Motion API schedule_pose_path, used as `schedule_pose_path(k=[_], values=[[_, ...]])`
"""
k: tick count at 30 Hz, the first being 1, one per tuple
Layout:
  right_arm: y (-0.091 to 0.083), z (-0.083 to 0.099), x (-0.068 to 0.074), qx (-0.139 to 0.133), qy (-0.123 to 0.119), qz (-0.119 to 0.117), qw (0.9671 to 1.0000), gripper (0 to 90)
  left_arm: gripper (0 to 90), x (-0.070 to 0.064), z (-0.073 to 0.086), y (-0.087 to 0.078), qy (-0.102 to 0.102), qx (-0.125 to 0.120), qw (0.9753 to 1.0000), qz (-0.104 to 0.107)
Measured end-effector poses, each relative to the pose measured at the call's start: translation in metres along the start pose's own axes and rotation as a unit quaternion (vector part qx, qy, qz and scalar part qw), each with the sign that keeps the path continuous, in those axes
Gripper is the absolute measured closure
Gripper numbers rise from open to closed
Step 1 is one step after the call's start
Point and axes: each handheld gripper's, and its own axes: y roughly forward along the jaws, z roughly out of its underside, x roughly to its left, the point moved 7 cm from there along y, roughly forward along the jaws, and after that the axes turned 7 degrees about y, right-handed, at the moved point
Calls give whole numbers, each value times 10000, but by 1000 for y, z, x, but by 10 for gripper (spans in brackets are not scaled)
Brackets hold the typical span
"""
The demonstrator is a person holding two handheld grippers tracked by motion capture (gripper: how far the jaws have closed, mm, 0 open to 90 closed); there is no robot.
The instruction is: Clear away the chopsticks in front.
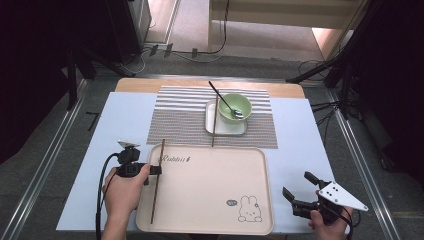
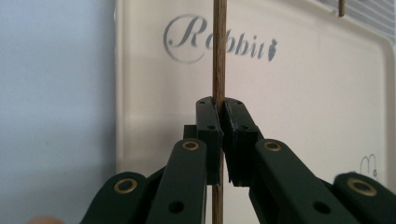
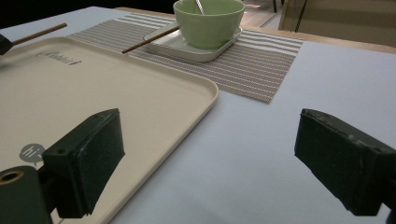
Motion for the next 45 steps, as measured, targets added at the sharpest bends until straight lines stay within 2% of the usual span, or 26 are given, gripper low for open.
schedule_pose_path(k=[4, 9, 16, 23, 27, 31, 42, 45], values=[[1, 0, 1, 2, 4, -10, 10000, 82, 866, 2, 10, 3, 12, 76, 10000, -41], [1, 0, 3, 22, -7, -17, 10000, 83, 865, 6, 14, 5, -5, 101, 9999, -78], [0, 0, 1, 15, -2, 6, 10000, 83, 864, 9, 15, 6, -15, 134, 9998, -166], [1, 1, 1, 20, -8, 11, 10000, 82, 862, 15, 16, 5, -75, 52, 9997, -216], [1, 1, 1, 16, -1, 17, 10000, 82, 861, 16, 16, 4, -62, 54, 9996, -270], [1, 1, 1, 16, -8, 16, 10000, 83, 856, 18, 16, 2, -7, 45, 9991, -415], [1, 1, 0, 11, 3, 19, 10000, 83, 855, 18, 16, 2, 26, 7, 9989, -466], [1, 1, 0, 21, 19, 13, 10000, 82, 851, 18, 16, 2, 53, -7, 9985, -543]])
